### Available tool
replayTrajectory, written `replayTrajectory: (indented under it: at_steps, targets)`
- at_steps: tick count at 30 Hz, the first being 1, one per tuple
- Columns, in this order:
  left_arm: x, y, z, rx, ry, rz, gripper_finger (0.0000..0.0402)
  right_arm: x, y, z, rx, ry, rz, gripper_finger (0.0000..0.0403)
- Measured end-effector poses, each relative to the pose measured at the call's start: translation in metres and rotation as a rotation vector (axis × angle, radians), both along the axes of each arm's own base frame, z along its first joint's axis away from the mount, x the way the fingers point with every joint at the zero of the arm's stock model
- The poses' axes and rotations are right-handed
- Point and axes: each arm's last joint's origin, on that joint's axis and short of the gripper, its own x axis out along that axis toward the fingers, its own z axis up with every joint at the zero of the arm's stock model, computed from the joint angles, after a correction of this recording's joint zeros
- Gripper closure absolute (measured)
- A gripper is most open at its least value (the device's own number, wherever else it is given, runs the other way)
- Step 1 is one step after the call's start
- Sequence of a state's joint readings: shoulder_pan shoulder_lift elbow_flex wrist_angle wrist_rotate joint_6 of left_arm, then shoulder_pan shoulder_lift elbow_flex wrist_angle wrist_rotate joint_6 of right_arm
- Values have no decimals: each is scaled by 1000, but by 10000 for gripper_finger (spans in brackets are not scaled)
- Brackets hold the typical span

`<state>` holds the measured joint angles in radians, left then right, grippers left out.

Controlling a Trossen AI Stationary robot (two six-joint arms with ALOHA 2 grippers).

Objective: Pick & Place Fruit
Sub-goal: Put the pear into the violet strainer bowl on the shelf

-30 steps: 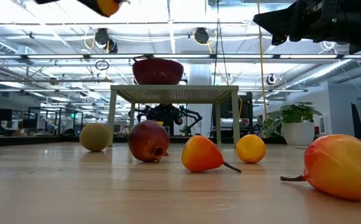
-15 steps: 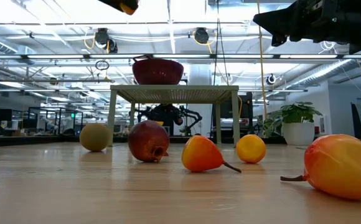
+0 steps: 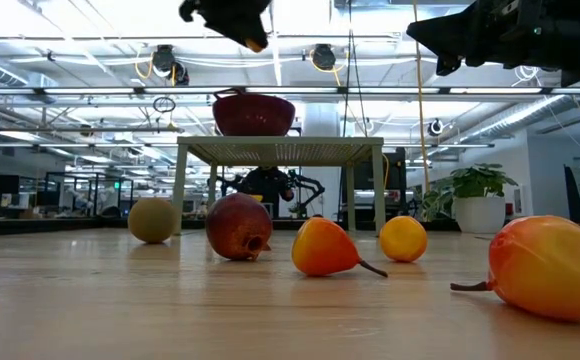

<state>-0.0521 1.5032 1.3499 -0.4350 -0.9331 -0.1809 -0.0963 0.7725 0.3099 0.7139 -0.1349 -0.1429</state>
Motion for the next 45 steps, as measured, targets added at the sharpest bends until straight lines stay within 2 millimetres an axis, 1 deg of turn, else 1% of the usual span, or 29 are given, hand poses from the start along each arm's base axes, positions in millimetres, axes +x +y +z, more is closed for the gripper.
replayTrajectory:
  at_steps: [3, 8, 16, 18, 22, 24, 26, 28, 31, 36, 45]
  targets:
    - [2, 21, 3, 7, 6, -6, 275, 0, 0, 0, 0, 0, 0, 399]
    - [1, 54, 4, -38, -7, -9, 275, 0, 0, 0, 0, 0, 0, 399]
    - [-7, 96, 2, -156, -60, -5, 275, 0, 0, 0, 39, 2, 7, 399]
    - [-11, 105, 0, -204, -72, 16, 275, 0, 0, 0, 61, 2, 10, 399]
    - [-27, 120, -2, -328, -101, 88, 275, 0, 0, 0, 95, 4, 16, 398]
    - [-39, 126, -3, -410, -107, 123, 275, 0, 0, 0, 103, 5, 18, 399]
    - [-44, 131, -4, -481, -126, 128, 275, 0, 0, 0, 103, 8, 17, 398]
    - [-47, 135, -4, -552, -154, 121, 275, 0, 0, -1, 103, 14, 17, 398]
    - [-49, 139, -8, -628, -150, 93, 275, 0, 0, -1, 104, 14, 13, 399]
    - [-47, 139, -13, -632, -121, 87, 275, 0, 0, -1, 104, 16, 13, 398]
    - [-48, 138, -13, -635, -104, 91, 275, 0, 0, -1, 102, 15, 13, 399]
